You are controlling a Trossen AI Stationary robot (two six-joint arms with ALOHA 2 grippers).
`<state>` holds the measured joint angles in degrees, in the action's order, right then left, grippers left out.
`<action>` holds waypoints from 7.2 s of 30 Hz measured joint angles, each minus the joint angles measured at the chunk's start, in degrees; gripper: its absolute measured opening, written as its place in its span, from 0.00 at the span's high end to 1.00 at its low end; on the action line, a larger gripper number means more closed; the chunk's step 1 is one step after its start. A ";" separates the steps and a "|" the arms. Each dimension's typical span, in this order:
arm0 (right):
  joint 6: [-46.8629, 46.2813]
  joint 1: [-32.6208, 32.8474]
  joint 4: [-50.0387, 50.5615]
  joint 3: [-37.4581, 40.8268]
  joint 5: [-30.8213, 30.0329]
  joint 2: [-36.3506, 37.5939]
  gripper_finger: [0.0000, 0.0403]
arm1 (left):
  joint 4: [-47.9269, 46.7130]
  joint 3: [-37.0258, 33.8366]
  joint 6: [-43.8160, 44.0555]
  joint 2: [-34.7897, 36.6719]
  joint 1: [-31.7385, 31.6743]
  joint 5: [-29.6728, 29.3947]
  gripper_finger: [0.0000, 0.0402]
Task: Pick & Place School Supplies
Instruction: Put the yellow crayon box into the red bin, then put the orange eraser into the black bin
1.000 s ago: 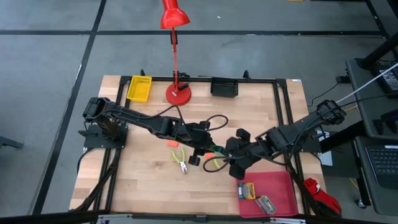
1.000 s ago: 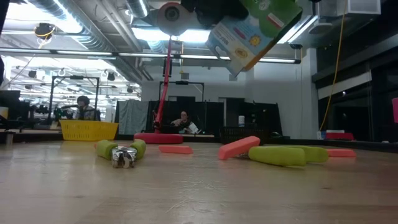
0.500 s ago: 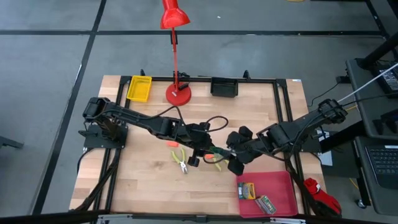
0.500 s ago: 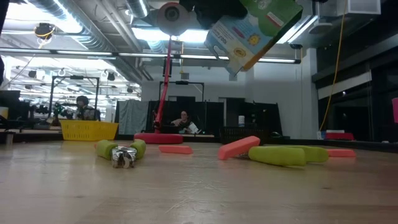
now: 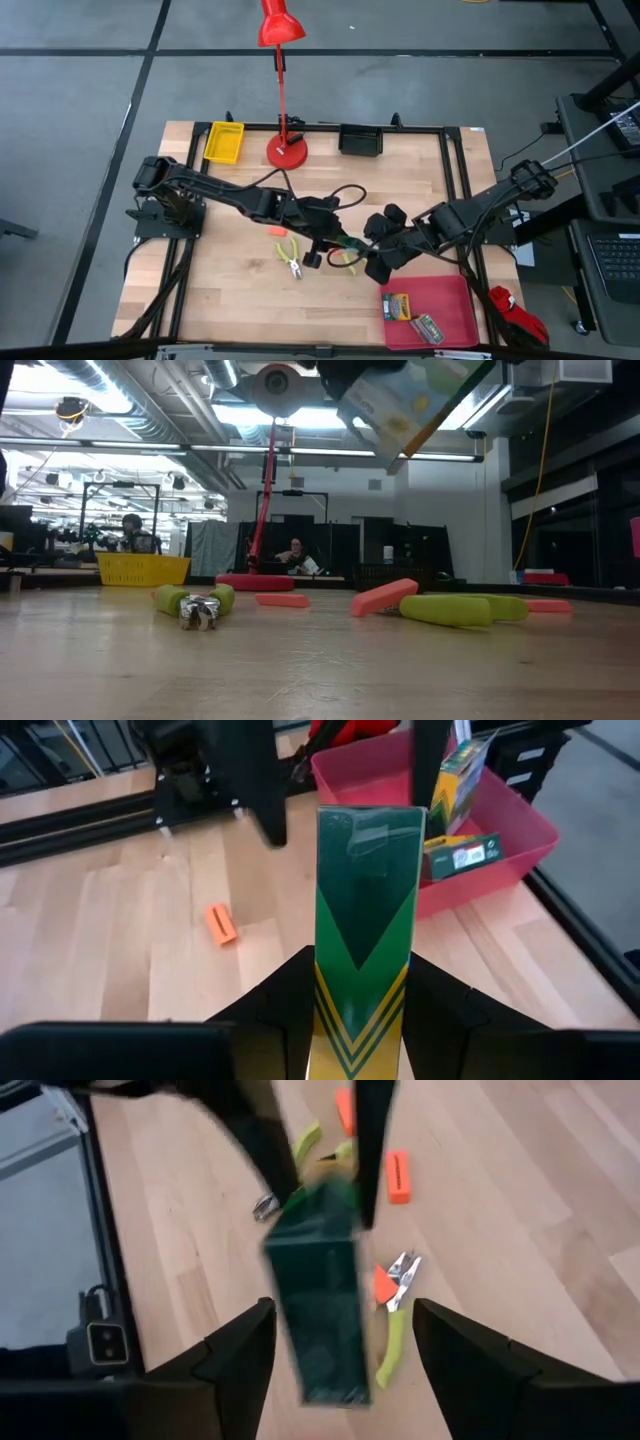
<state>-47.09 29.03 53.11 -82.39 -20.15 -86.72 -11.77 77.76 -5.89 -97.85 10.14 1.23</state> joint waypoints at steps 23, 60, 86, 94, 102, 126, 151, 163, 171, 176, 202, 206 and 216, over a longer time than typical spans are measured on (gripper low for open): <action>2.68 -2.09 -3.40 0.00 0.43 -1.99 0.61 | 0.51 0.03 0.00 3.52 -0.51 0.13 0.70; -33.33 22.94 13.77 0.00 16.00 -2.34 0.68 | -24.51 0.00 -14.13 20.44 -18.91 -10.25 0.71; -58.01 36.40 21.74 0.00 8.47 -2.54 0.58 | -36.04 -0.02 -6.17 20.33 -11.21 -5.97 0.74; -56.30 30.41 17.84 0.00 -18.53 -2.62 0.59 | -40.48 -11.87 4.60 24.51 -10.89 3.76 0.73; -53.31 24.19 17.89 0.02 -26.66 -2.63 0.63 | -23.37 -28.31 33.03 25.48 -4.88 9.37 0.75; -51.32 22.02 8.61 0.02 -25.93 -2.45 0.64 | -14.31 -34.29 0.25 13.60 3.20 -12.99 0.55; -51.41 22.06 5.53 0.02 -27.01 -2.40 0.64 | -11.58 -34.10 1.59 5.14 -3.09 -4.84 0.70; -51.39 22.06 3.05 0.04 -32.98 -2.40 0.64 | -5.91 -34.63 4.55 6.20 -8.65 4.14 0.80; -51.24 21.78 2.19 0.04 -36.99 -2.38 0.64 | 3.49 -33.38 7.52 10.06 -13.62 5.93 0.81; -51.26 21.63 2.23 0.04 -37.08 -2.38 0.64 | 7.12 -30.36 7.26 9.95 -15.88 5.99 0.80; -55.30 19.41 2.21 0.04 -37.30 -2.36 0.64 | 17.94 4.62 4.44 -16.63 -35.89 13.00 0.80; -55.97 19.44 2.03 0.03 -37.28 -2.36 0.64 | 17.05 12.48 4.88 -22.63 -37.77 13.69 0.80; -57.57 19.44 1.28 0.02 -37.28 -2.36 0.64 | 12.97 21.09 5.37 -30.48 -40.90 9.89 0.79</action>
<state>-104.66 48.47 54.39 -82.37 -57.43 -89.08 1.20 98.85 -0.52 -128.32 -30.76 11.12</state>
